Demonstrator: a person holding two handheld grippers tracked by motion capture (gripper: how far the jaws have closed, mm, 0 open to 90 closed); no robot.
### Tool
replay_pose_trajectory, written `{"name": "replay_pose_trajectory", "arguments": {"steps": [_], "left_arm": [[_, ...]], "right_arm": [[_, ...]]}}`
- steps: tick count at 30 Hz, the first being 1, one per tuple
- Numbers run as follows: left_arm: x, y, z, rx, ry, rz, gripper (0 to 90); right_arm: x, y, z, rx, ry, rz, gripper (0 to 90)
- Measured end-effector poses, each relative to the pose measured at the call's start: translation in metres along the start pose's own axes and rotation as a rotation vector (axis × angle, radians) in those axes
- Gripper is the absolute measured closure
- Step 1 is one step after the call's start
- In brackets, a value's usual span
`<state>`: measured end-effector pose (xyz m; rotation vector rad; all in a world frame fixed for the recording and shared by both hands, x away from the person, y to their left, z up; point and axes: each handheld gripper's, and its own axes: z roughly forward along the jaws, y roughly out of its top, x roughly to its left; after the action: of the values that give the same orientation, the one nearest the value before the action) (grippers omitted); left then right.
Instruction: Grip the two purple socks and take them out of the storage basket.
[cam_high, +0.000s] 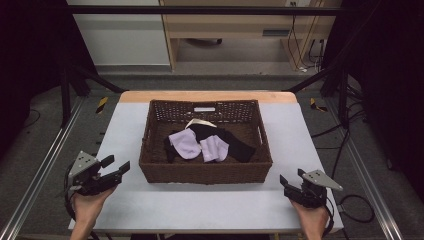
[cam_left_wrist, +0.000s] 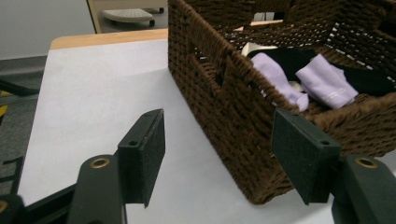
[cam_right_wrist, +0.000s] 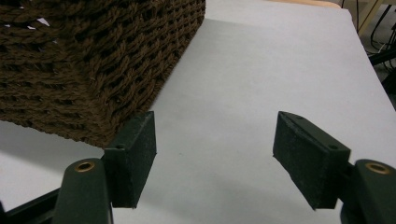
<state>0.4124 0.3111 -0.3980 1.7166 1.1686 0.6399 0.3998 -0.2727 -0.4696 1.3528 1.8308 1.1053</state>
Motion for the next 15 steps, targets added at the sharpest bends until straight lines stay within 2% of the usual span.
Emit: {"name": "replay_pose_trajectory", "arguments": {"steps": [7,15], "left_arm": [[-0.010,0.021,0.002,-0.035,-0.025,0.016,34.9],[-0.027,0.046,0.013,-0.050,-0.048,0.062,34.9]], "right_arm": [[0.004,0.002,0.001,0.000,0.002,-0.015,30.1],[0.004,0.002,0.000,-0.005,-0.007,-0.019,29.9]]}}
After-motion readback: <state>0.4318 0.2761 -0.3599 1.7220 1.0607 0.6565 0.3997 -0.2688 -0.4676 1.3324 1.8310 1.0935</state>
